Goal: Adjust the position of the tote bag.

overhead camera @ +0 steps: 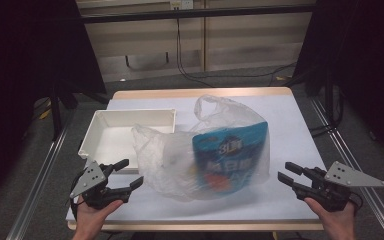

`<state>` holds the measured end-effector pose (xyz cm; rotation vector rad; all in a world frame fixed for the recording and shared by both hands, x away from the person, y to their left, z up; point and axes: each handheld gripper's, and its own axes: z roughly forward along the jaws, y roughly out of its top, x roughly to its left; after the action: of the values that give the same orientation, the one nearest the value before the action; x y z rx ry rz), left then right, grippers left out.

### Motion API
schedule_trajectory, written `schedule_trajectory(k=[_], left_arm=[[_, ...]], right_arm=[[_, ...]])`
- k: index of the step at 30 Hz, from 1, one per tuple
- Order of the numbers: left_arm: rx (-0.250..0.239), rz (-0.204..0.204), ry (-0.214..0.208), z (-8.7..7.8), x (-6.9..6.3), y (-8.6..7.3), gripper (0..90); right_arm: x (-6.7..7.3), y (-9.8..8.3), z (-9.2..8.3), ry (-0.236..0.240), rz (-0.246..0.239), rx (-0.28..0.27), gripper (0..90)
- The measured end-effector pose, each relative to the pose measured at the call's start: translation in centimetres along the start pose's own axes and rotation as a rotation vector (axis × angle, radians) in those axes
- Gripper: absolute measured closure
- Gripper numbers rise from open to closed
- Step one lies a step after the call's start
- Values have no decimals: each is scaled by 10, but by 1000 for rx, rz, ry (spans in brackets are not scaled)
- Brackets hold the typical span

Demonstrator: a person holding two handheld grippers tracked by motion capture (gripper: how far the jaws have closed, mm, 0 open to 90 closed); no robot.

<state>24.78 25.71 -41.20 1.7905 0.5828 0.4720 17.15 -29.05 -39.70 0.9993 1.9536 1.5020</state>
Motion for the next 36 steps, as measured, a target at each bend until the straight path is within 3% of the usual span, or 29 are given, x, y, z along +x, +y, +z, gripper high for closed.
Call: schedule_trajectory(k=[2, 6, 9, 12, 19, 20, 25, 29, 30, 36], left_arm=[[0, 9, -8, 3, 2, 3, 303], [-17, -41, -12, 17, 6, 10, 315], [-13, -23, -13, 21, 5, 11, 315], [-1, -13, -5, 20, 4, 7, 322], [22, -33, -3, 14, 6, -7, 355], [27, -37, -24, 16, 6, -10, 352], [40, -29, -22, 16, 7, -13, 328], [57, -35, -17, 18, 6, -16, 318], [61, -37, -38, 18, 4, -17, 317], [68, -27, -43, 19, -2, -16, 316]], right_arm=[[0, 3, 1, 2, -4, -5, 606], [-2, 15, 5, 31, -13, -6, 640], [-4, 19, 7, 49, -18, 5, 653], [-4, 21, 9, 54, -21, -1, 661], [-6, 45, 10, 77, -27, -26, 690], [-7, 47, 11, 84, -30, -34, 694], [-11, 66, 14, 104, -47, -59, 692], [-15, 80, 18, 82, -55, -63, 688], [-17, 87, 21, 83, -64, -65, 682], [-18, 105, 27, 96, -72, -67, 678]])
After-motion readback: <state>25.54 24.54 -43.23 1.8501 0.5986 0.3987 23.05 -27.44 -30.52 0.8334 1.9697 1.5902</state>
